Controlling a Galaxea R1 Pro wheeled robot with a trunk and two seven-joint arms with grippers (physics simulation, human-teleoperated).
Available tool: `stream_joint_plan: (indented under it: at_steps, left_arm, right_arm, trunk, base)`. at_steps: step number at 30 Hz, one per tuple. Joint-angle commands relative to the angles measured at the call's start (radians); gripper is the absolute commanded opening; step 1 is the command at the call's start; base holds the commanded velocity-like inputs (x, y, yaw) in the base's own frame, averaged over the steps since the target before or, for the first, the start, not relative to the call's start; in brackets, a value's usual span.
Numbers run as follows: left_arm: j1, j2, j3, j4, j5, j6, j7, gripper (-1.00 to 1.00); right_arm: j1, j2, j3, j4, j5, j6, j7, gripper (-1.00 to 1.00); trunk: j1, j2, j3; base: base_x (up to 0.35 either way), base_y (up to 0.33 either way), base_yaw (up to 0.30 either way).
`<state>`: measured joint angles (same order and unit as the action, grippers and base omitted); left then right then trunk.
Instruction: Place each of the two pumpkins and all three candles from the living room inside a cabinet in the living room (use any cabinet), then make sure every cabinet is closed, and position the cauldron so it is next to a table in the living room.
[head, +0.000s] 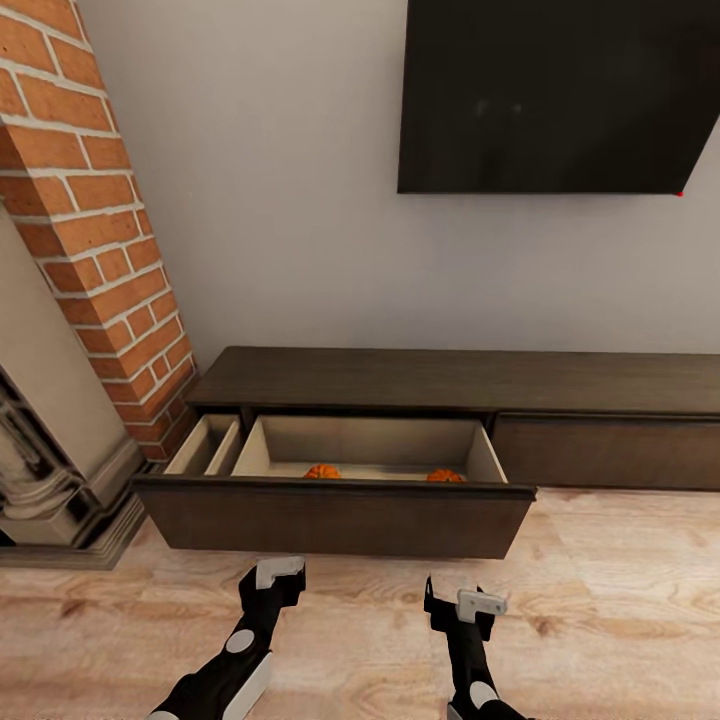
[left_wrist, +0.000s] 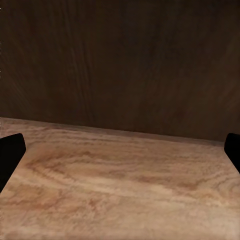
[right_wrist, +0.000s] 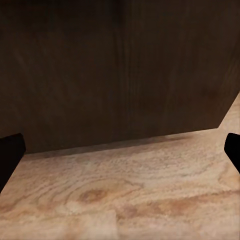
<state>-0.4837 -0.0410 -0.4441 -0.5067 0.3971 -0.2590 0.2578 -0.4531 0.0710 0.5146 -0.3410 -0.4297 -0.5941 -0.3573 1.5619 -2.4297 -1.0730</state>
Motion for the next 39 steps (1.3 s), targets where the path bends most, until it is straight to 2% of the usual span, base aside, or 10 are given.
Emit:
stream_joint_plan:
  at_steps: [1, 6, 11, 14, 24, 39]
  left_arm:
    - [-0.001, 0.001, -0.008, 0.0, 0.009, -0.005, 0.008, 1.0]
    - [-0.001, 0.001, -0.01, 0.0, 0.008, -0.005, 0.006, 1.0]
    - [-0.001, 0.002, -0.048, 0.001, 0.009, -0.004, 0.007, 1.0]
    - [-0.001, 0.004, -0.059, 0.001, 0.01, -0.003, 0.007, 1.0]
    - [-0.001, 0.007, -0.062, 0.001, 0.011, -0.003, 0.007, 1.0]
    - [-0.001, 0.007, -0.063, 0.0, 0.009, -0.003, 0.007, 1.0]
  right_arm:
    - [-0.001, 0.0, 0.009, 0.0, -0.005, -0.003, -0.008, 1.0]
    - [-0.001, 0.0, 0.009, 0.0, -0.005, -0.004, -0.008, 1.0]
    - [-0.001, 0.0, 0.009, 0.0, -0.005, -0.003, -0.008, 1.0]
    - [-0.001, 0.0, 0.009, 0.0, -0.005, -0.003, -0.008, 1.0]
    - [-0.001, 0.0, 0.009, 0.0, -0.006, -0.003, -0.008, 1.0]
    - [-0.001, 0.0, 0.009, 0.0, -0.006, -0.003, -0.008, 1.0]
  trunk:
    - [0.0, 0.0, -0.001]
    - [0.0, 0.0, -0.001]
    - [0.0, 0.0, -0.001]
    - [0.0, 0.0, -0.001]
    - [0.0, 0.0, -0.001]
    - [0.0, 0.0, -0.001]
  base:
    - [0.0, 0.0, 0.0]
    - [0.068, 0.031, 0.0]
    - [0.26, 0.129, 0.0]
    - [0.305, 0.145, 0.0]
    - [0.303, 0.137, 0.0]
    - [0.28, 0.009, 0.0]
